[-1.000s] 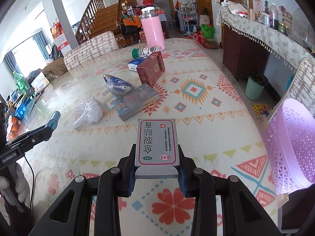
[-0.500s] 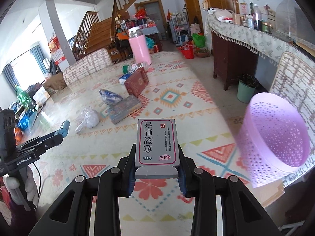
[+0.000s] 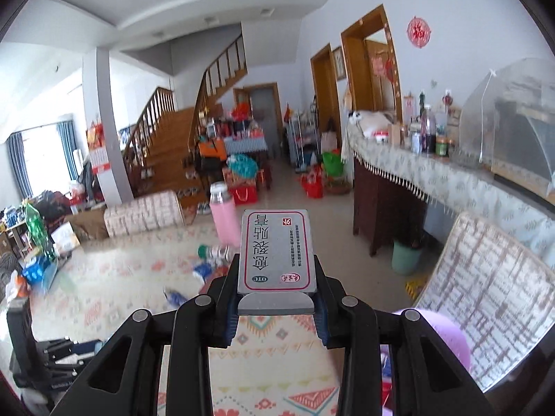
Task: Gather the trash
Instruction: 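Carry tape roll and white medicine box to the pink wastebasket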
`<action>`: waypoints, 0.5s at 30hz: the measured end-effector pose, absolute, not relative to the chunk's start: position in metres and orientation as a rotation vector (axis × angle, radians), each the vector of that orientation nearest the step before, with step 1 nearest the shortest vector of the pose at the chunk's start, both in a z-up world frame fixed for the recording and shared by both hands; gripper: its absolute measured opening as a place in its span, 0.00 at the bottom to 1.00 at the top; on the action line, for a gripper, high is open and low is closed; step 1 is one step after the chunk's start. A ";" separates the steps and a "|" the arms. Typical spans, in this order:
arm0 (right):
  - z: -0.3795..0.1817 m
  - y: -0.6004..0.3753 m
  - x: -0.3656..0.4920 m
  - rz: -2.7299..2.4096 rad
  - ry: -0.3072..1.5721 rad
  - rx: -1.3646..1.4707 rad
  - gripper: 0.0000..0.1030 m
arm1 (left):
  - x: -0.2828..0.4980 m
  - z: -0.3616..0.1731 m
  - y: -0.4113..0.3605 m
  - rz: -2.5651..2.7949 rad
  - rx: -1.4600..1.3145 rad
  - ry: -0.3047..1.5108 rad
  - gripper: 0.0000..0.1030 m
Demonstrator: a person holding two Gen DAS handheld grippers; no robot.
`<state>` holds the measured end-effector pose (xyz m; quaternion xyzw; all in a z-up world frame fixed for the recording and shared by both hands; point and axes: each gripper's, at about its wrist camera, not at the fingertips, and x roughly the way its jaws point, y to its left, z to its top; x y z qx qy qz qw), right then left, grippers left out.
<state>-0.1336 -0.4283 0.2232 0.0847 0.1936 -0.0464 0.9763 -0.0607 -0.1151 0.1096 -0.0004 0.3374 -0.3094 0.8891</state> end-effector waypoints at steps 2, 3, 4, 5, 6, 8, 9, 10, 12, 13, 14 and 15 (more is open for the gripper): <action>0.209 -0.427 -0.136 -0.083 0.425 0.169 0.36 | -0.062 0.112 -0.121 -0.650 -0.003 0.698 0.40; 0.194 -0.426 -0.138 -0.076 0.461 0.169 0.36 | -0.062 0.113 -0.124 -0.657 -0.004 0.698 0.40; 0.181 -0.425 -0.139 -0.071 0.491 0.173 0.36 | -0.062 0.113 -0.129 -0.662 -0.002 0.700 0.40; 0.171 -0.427 -0.141 -0.068 0.511 0.178 0.36 | -0.062 0.113 -0.134 -0.664 0.002 0.702 0.40; 0.154 -0.429 -0.143 -0.064 0.545 0.192 0.36 | -0.061 0.113 -0.141 -0.669 0.009 0.707 0.40; 0.134 -0.435 -0.146 -0.064 0.581 0.220 0.36 | -0.060 0.112 -0.153 -0.682 0.019 0.714 0.40; 0.126 -0.440 -0.148 -0.065 0.596 0.237 0.36 | -0.060 0.112 -0.161 -0.693 0.023 0.719 0.40; 0.118 -0.445 -0.152 -0.068 0.607 0.254 0.36 | -0.059 0.113 -0.167 -0.703 0.025 0.723 0.40; 0.108 -0.455 -0.159 -0.078 0.618 0.279 0.36 | -0.059 0.114 -0.182 -0.728 0.027 0.728 0.40; 0.104 -0.462 -0.163 -0.086 0.619 0.288 0.36 | -0.058 0.114 -0.189 -0.737 0.028 0.730 0.40; 0.101 -0.469 -0.166 -0.097 0.619 0.294 0.36 | -0.058 0.115 -0.197 -0.747 0.028 0.732 0.40; 0.100 -0.475 -0.170 -0.108 0.617 0.298 0.36 | -0.058 0.115 -0.205 -0.758 0.028 0.734 0.40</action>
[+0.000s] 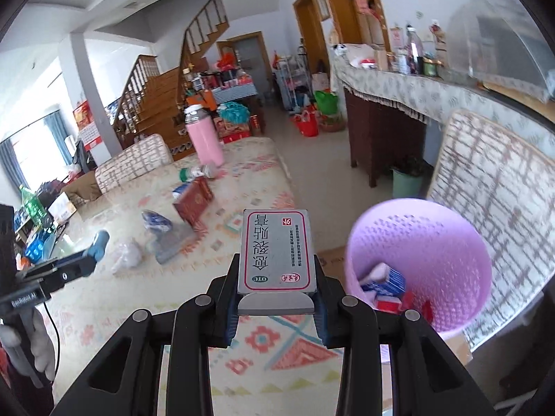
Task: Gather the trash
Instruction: 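Carry tape roll and white medicine box to the pink wastebasket, then open both tools over the wastebasket to drop tape and box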
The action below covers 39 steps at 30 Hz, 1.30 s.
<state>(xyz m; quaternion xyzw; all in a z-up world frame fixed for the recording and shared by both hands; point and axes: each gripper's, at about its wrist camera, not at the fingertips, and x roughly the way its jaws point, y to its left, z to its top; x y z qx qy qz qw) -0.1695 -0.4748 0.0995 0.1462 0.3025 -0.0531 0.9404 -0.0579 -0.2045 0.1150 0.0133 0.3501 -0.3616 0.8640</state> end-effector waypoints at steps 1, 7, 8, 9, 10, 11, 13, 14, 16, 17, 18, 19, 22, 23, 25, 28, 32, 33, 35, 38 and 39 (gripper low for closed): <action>0.098 -0.480 -0.173 -0.118 0.616 0.303 0.36 | -0.057 0.115 -0.214 -0.770 0.028 0.738 0.40; 0.084 -0.531 -0.191 -0.210 0.620 0.354 0.36 | -0.051 0.113 -0.275 -0.838 0.059 0.760 0.40; 0.084 -0.539 -0.193 -0.223 0.620 0.364 0.36 | -0.049 0.113 -0.288 -0.860 0.057 0.769 0.40; 0.082 -0.551 -0.197 -0.244 0.620 0.379 0.36 | -0.048 0.113 -0.300 -0.880 0.056 0.775 0.40; 0.079 -0.561 -0.198 -0.260 0.620 0.389 0.36 | -0.047 0.113 -0.315 -0.903 0.057 0.782 0.40; 0.077 -0.570 -0.200 -0.275 0.621 0.399 0.36 | -0.046 0.113 -0.326 -0.917 0.059 0.786 0.40; 0.073 -0.588 -0.199 -0.297 0.626 0.416 0.36 | -0.045 0.113 -0.355 -0.960 0.071 0.799 0.40; 0.071 -0.595 -0.199 -0.303 0.629 0.422 0.36 | -0.044 0.112 -0.369 -0.978 0.078 0.805 0.40; 0.066 -0.608 -0.196 -0.314 0.636 0.437 0.36 | -0.043 0.112 -0.398 -1.011 0.089 0.818 0.40; 0.064 -0.613 -0.195 -0.318 0.641 0.439 0.36 | -0.043 0.111 -0.410 -1.027 0.092 0.824 0.40; 0.061 -0.618 -0.194 -0.324 0.646 0.441 0.36 | -0.042 0.110 -0.426 -1.045 0.097 0.835 0.40; 0.057 -0.623 -0.190 -0.330 0.654 0.444 0.36 | -0.042 0.109 -0.437 -1.053 0.103 0.842 0.40; 0.048 -0.635 -0.183 -0.333 0.671 0.461 0.36 | -0.041 0.103 -0.471 -1.084 0.120 0.873 0.40; 0.045 -0.638 -0.180 -0.334 0.675 0.465 0.36 | -0.040 0.101 -0.480 -1.090 0.127 0.882 0.40; 0.041 -0.642 -0.176 -0.334 0.682 0.469 0.36 | -0.036 0.097 -0.494 -1.098 0.135 0.896 0.41; 0.034 -0.646 -0.169 -0.339 0.694 0.468 0.37 | -0.030 0.092 -0.507 -1.093 0.135 0.912 0.42; 0.029 -0.647 -0.166 -0.332 0.701 0.478 0.41 | -0.025 0.091 -0.505 -1.072 0.125 0.911 0.58; 0.028 -0.647 -0.166 -0.332 0.702 0.482 0.44 | -0.026 0.092 -0.502 -1.071 0.122 0.905 0.59; 0.028 -0.648 -0.169 -0.338 0.693 0.492 0.53 | -0.026 0.093 -0.494 -1.059 0.115 0.900 0.60; 0.032 -0.646 -0.172 -0.342 0.685 0.496 0.54 | -0.028 0.097 -0.476 -1.036 0.106 0.885 0.61; 0.032 -0.646 -0.172 -0.342 0.685 0.496 0.54 | -0.030 0.098 -0.468 -1.027 0.104 0.876 0.61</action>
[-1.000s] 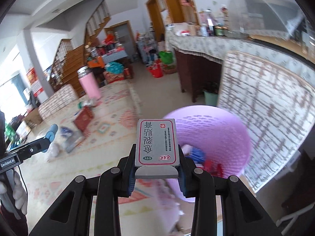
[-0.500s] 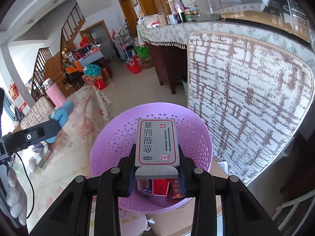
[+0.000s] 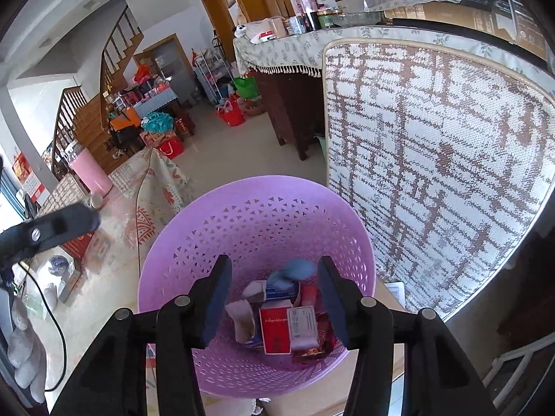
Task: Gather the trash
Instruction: 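Open both tools over the wastebasket to drop tape and box, then withdraw both open tools from the wastebasket toward the table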
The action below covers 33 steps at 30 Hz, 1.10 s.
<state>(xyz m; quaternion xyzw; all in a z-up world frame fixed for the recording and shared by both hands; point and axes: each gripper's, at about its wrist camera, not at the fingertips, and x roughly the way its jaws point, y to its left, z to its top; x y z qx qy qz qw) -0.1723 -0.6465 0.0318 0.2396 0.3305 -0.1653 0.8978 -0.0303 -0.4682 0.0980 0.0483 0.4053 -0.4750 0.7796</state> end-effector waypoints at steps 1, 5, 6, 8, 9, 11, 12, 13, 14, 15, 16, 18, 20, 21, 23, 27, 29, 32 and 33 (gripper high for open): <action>0.033 -0.646 -0.174 -0.344 0.681 0.498 0.54 | -0.032 0.099 -0.461 -1.017 0.104 0.870 0.61; 0.040 -0.636 -0.180 -0.343 0.676 0.492 0.54 | -0.042 0.102 -0.432 -0.970 0.120 0.855 0.64; 0.042 -0.633 -0.181 -0.342 0.675 0.490 0.54 | -0.045 0.102 -0.423 -0.950 0.134 0.848 0.64; 0.044 -0.626 -0.182 -0.337 0.675 0.485 0.54 | -0.051 0.101 -0.409 -0.922 0.154 0.843 0.67; 0.045 -0.622 -0.182 -0.333 0.675 0.484 0.54 | -0.053 0.100 -0.399 -0.907 0.159 0.844 0.67; 0.047 -0.612 -0.181 -0.319 0.678 0.480 0.55 | -0.057 0.098 -0.381 -0.888 0.158 0.846 0.67; 0.048 -0.606 -0.180 -0.311 0.680 0.477 0.55 | -0.059 0.098 -0.370 -0.877 0.156 0.846 0.68; 0.049 -0.598 -0.178 -0.300 0.683 0.471 0.55 | -0.060 0.097 -0.361 -0.867 0.155 0.844 0.68; 0.050 -0.593 -0.177 -0.293 0.685 0.467 0.56 | -0.062 0.096 -0.352 -0.853 0.155 0.841 0.69; 0.052 -0.583 -0.175 -0.279 0.688 0.460 0.56 | -0.063 0.095 -0.342 -0.836 0.155 0.839 0.69; 0.053 -0.576 -0.173 -0.269 0.690 0.454 0.56 | -0.063 0.094 -0.333 -0.820 0.154 0.837 0.69; 0.053 -0.569 -0.172 -0.258 0.693 0.449 0.57 | -0.064 0.093 -0.312 -0.793 0.147 0.839 0.69; 0.056 -0.542 -0.165 -0.222 0.704 0.429 0.58 | -0.063 0.093 -0.290 -0.771 0.133 0.838 0.69; 0.056 -0.536 -0.163 -0.213 0.705 0.425 0.58 | -0.063 0.093 -0.281 -0.760 0.129 0.835 0.69; 0.057 -0.519 -0.159 -0.190 0.709 0.413 0.58 | -0.063 0.095 -0.262 -0.733 0.122 0.824 0.69; 0.059 -0.484 -0.146 -0.145 0.721 0.384 0.59 | -0.060 0.096 -0.216 -0.666 0.105 0.806 0.70; 0.059 -0.477 -0.143 -0.137 0.724 0.380 0.59 | -0.056 0.096 -0.194 -0.632 0.093 0.804 0.71; 0.057 -0.446 -0.129 -0.092 0.740 0.358 0.60 | -0.049 0.095 -0.158 -0.568 0.067 0.809 0.71; 0.056 -0.438 -0.126 -0.081 0.746 0.353 0.60 | -0.046 0.094 -0.145 -0.543 0.058 0.810 0.71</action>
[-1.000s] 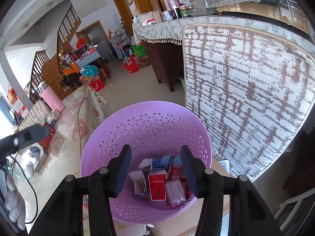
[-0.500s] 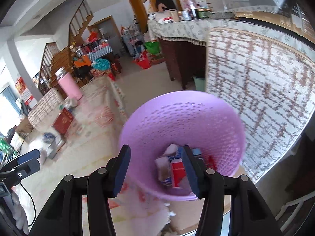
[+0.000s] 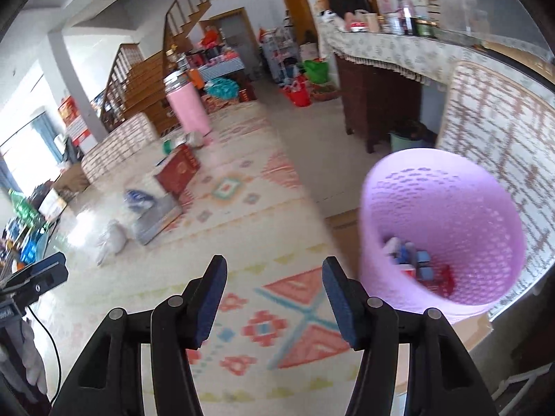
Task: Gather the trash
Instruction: 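Withdraw both open tools from the wastebasket toward the table, then grasp white plastic bags with left tool while right tool grasps blue wrapper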
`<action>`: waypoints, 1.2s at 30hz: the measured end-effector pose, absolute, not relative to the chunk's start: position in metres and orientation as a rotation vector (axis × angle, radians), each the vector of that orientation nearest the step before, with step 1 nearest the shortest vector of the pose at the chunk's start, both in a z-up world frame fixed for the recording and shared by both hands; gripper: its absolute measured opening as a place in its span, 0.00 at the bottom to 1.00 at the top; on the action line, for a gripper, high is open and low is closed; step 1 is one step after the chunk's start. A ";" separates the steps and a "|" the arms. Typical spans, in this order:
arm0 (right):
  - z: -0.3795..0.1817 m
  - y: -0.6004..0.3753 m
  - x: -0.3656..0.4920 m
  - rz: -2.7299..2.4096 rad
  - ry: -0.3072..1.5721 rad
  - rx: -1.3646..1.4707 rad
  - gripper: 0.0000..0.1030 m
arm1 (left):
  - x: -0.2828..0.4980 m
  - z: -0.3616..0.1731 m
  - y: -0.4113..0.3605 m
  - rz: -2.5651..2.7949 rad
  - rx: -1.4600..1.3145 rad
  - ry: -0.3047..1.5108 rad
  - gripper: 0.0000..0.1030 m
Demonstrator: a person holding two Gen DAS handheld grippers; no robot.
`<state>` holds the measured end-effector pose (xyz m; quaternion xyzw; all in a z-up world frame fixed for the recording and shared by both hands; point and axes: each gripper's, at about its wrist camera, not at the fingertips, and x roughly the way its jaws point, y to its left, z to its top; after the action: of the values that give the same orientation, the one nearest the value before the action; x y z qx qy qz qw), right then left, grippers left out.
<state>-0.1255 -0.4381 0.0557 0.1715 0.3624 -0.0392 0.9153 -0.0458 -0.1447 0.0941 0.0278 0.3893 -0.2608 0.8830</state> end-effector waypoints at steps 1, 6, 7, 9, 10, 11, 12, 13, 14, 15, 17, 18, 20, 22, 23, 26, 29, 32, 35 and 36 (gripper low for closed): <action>0.054 -0.428 -0.120 -0.065 0.755 0.347 0.60 | -0.042 0.094 -0.130 -0.515 0.047 0.811 0.71; 0.051 -0.396 -0.102 -0.012 0.784 0.328 0.61 | -0.029 0.094 -0.073 -0.404 0.001 0.805 0.72; 0.052 -0.392 -0.099 -0.002 0.785 0.324 0.62 | -0.027 0.094 -0.064 -0.386 -0.009 0.804 0.72; 0.052 -0.381 -0.094 0.012 0.787 0.309 0.65 | -0.021 0.093 -0.044 -0.349 -0.030 0.804 0.72; 0.052 -0.376 -0.092 0.018 0.788 0.302 0.67 | -0.019 0.092 -0.036 -0.334 -0.038 0.804 0.72; 0.052 -0.371 -0.089 0.025 0.791 0.297 0.67 | -0.016 0.091 -0.026 -0.315 -0.049 0.805 0.72; 0.051 -0.368 -0.087 0.030 0.795 0.295 0.67 | -0.014 0.090 -0.019 -0.305 -0.056 0.806 0.72; 0.050 -0.366 -0.085 0.034 0.800 0.293 0.67 | -0.012 0.089 -0.012 -0.293 -0.062 0.808 0.73; 0.048 -0.365 -0.083 0.037 0.806 0.292 0.68 | -0.009 0.088 -0.006 -0.279 -0.067 0.810 0.73; 0.046 -0.364 -0.080 0.040 0.812 0.292 0.68 | -0.007 0.087 0.001 -0.263 -0.072 0.812 0.73; 0.042 -0.362 -0.076 0.044 0.824 0.293 0.68 | -0.002 0.085 0.012 -0.241 -0.081 0.813 0.73; 0.041 -0.361 -0.074 0.046 0.829 0.293 0.68 | 0.002 0.083 0.019 -0.226 -0.087 0.816 0.73; 0.039 -0.359 -0.070 0.051 0.834 0.293 0.68 | 0.009 0.081 0.028 -0.202 -0.100 0.821 0.73; 0.036 -0.358 -0.064 0.058 0.837 0.291 0.68 | 0.015 0.080 0.035 -0.189 -0.112 0.830 0.73; 0.035 -0.358 -0.063 0.060 0.839 0.292 0.69 | 0.019 0.079 0.037 -0.185 -0.117 0.834 0.73; 0.031 -0.356 -0.051 0.075 0.850 0.294 0.69 | 0.032 0.074 0.037 -0.192 -0.135 0.852 0.73; 0.028 -0.354 -0.039 0.089 0.856 0.296 0.69 | 0.046 0.067 0.022 -0.228 -0.130 0.873 0.73; 0.030 -0.353 -0.020 0.111 0.856 0.299 0.69 | 0.054 0.060 -0.005 -0.308 -0.123 0.889 0.73; 0.030 -0.351 -0.003 0.137 0.859 0.315 0.69 | 0.063 0.051 -0.043 -0.401 -0.066 0.907 0.73; 0.030 -0.350 0.002 0.145 0.859 0.319 0.69 | 0.066 0.049 -0.053 -0.423 -0.055 0.913 0.73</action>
<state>0.0019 -0.3496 0.0296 0.1538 0.4144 0.0697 0.8943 0.0658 -0.0534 0.0485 -0.0265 0.4374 -0.2027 0.8757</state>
